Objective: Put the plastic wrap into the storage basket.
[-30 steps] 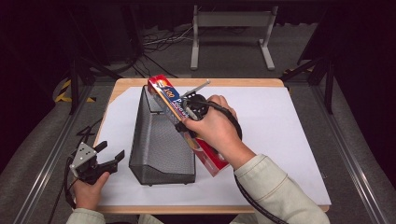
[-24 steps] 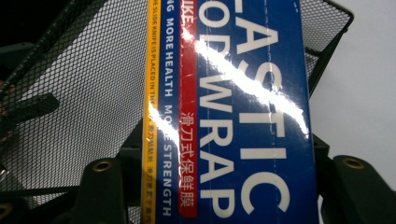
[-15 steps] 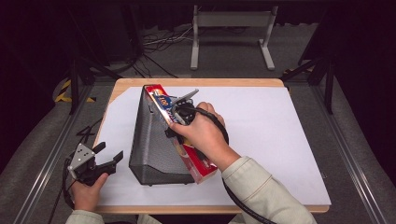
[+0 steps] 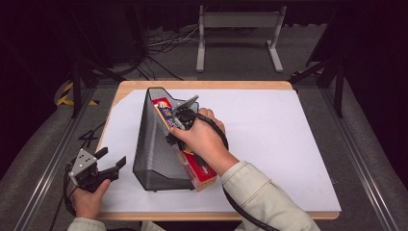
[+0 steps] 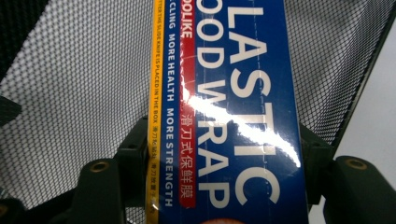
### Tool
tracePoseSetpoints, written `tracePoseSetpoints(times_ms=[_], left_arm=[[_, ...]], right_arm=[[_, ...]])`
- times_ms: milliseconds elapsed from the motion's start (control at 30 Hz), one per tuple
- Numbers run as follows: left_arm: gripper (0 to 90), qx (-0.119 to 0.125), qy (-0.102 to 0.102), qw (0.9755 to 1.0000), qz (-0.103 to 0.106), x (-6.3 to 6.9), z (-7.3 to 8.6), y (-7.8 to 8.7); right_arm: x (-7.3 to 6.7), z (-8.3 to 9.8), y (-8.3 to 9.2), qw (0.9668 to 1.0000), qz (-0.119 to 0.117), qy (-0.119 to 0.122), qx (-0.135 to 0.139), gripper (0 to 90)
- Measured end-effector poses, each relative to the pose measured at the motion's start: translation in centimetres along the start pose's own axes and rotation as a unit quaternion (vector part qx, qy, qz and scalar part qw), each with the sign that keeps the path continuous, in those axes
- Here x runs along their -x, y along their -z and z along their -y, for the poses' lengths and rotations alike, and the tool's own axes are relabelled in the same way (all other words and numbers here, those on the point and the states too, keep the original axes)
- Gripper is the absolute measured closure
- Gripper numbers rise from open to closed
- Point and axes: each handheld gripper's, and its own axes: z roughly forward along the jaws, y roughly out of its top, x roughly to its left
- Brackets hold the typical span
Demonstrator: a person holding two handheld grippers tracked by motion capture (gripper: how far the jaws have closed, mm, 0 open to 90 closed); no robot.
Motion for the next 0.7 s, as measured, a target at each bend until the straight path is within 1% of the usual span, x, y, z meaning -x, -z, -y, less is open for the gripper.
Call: tracePoseSetpoints(times_ms=[133, 167, 200, 300, 333, 367, 400, 433, 500, 533, 567, 600, 633, 667, 700], left_arm=[[22.9, 0.001, 0.002, 1.0000, 0.001, 0.0, 0.0, -0.1], [22.9, 0.000, 0.002, 1.0000, 0.001, 0.0, 0.0, -0.1], [22.9, 0.000, 0.000, 1.0000, 0.002, 0.0, 0.0, -0.1], [22.9, 0.000, 0.001, 1.0000, 0.003, 0.0, -0.1, -0.1], [22.9, 0.001, 0.001, 1.0000, 0.003, 0.0, -0.1, -0.2], [22.9, 0.000, 0.001, 1.0000, 0.003, 0.0, -0.1, -0.2], [22.9, 0.000, 0.000, 1.0000, 0.003, 0.0, -0.1, -0.2], [22.9, 0.000, 0.000, 1.0000, 0.003, 0.0, -0.1, -0.2], [22.9, 0.000, -0.001, 1.0000, 0.003, 0.1, -0.1, -0.2], [22.9, 0.000, -0.001, 1.0000, 0.003, 0.1, -0.2, -0.2], [22.9, 0.001, 0.000, 1.0000, 0.004, 0.1, -0.2, -0.2], [22.9, 0.001, 0.000, 1.0000, 0.005, 0.2, -0.2, -0.3], [22.9, -0.001, -0.002, 1.0000, 0.005, 0.2, -0.2, -0.3], [22.9, -0.001, -0.002, 1.0000, 0.005, 0.2, -0.1, -0.3], [22.9, -0.001, -0.002, 1.0000, 0.005, 0.2, -0.1, -0.3]], right_arm=[[-0.1, -0.1, -1.0, 0.9999, 0.004, -0.003, -0.013, 38.5], [-0.1, -0.1, -1.0, 0.9999, 0.004, -0.003, -0.013, 38.5], [0.0, -0.2, -1.2, 0.9997, 0.003, -0.006, -0.021, 38.3], [0.0, -0.3, -1.3, 0.9997, 0.002, -0.006, -0.023, 37.4], [0.1, -0.4, -1.2, 0.9998, 0.000, -0.005, -0.017, 36.4], [0.2, -0.4, -1.0, 0.9998, -0.014, -0.002, -0.014, 30.3], [0.2, -0.4, -0.9, 0.9998, -0.019, 0.003, -0.010, 29.4], [0.2, -0.4, -0.9, 0.9998, -0.019, 0.003, -0.010, 29.4], [0.2, -0.3, -0.8, 0.9998, -0.014, 0.014, 0.000, 26.0], [0.2, -0.2, -0.7, 0.9998, -0.014, 0.016, 0.001, 25.8], [0.3, -0.1, -0.7, 0.9996, -0.016, 0.022, 0.004, 25.4], [0.4, -0.1, -0.6, 0.9994, -0.019, 0.026, 0.010, 23.2], [0.7, 0.0, -0.2, 0.9987, -0.027, 0.037, 0.022, 22.8], [0.9, 0.1, 0.0, 0.9980, -0.031, 0.047, 0.030, 22.6], [0.9, 0.1, 0.0, 0.9980, -0.031, 0.047, 0.030, 22.6]])
